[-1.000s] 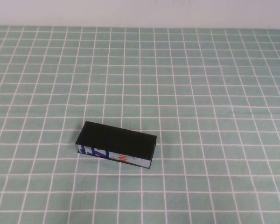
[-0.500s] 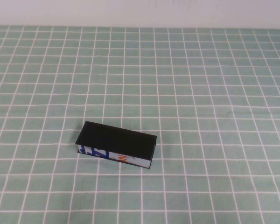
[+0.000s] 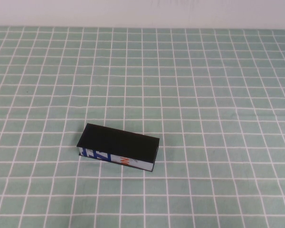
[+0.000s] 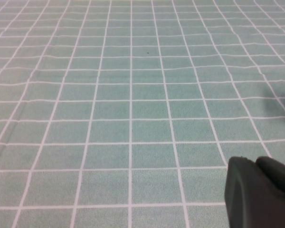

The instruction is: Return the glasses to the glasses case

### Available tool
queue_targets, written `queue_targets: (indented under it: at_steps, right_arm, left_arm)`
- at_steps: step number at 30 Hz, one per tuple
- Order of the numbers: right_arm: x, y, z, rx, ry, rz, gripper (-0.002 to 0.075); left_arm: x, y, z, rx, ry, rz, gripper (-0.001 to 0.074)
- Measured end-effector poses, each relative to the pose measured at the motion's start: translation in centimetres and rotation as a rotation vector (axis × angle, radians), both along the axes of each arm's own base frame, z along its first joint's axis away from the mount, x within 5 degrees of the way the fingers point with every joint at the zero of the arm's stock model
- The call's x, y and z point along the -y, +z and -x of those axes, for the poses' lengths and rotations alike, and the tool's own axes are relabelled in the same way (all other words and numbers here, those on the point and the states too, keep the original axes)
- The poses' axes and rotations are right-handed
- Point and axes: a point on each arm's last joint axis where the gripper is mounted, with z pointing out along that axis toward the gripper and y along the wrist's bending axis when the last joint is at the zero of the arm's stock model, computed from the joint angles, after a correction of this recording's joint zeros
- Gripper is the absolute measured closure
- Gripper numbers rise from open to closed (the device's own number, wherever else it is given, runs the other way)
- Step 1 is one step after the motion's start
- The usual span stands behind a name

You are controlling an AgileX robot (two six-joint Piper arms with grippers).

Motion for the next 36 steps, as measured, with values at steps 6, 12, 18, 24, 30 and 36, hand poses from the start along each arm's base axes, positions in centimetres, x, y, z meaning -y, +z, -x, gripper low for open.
queue_targets:
  at_steps: [6,12,18,24,30,36]
  right_arm:
    - [1.3,0.6,1.0,0.106,-0.159,-0.041,0.0737]
    - [1.9,1.0,1.9,0.193,-0.263,-0.059,0.0737]
    - [2.1,0.9,1.9,0.206,-0.282,-0.019,0.0737]
    - [2.4,-1.2,1.1,0.148,-0.33,-0.027,0.0737]
    - [2.9,-5.4,0.2,0.044,-0.411,-0.03,0.0737]
    - [3.1,-8.1,0.1,-0.035,-0.463,-0.055,0.0737]
  left_arm:
    - [0.0,0.0,0.0,0.002,0.0,0.0,0.0736]
    - [0.0,0.0,0.0,0.002,0.0,0.0,0.0736]
    - [0.0,0.0,0.0,0.002,0.0,0.0,0.0736]
    - [0.0,0.0,0.0,0.002,0.0,0.0,0.0736]
    - [0.0,0.0,0.0,0.002,0.0,0.0,0.0736]
    - [0.0,0.0,0.0,0.0,0.0,0.0,0.0736]
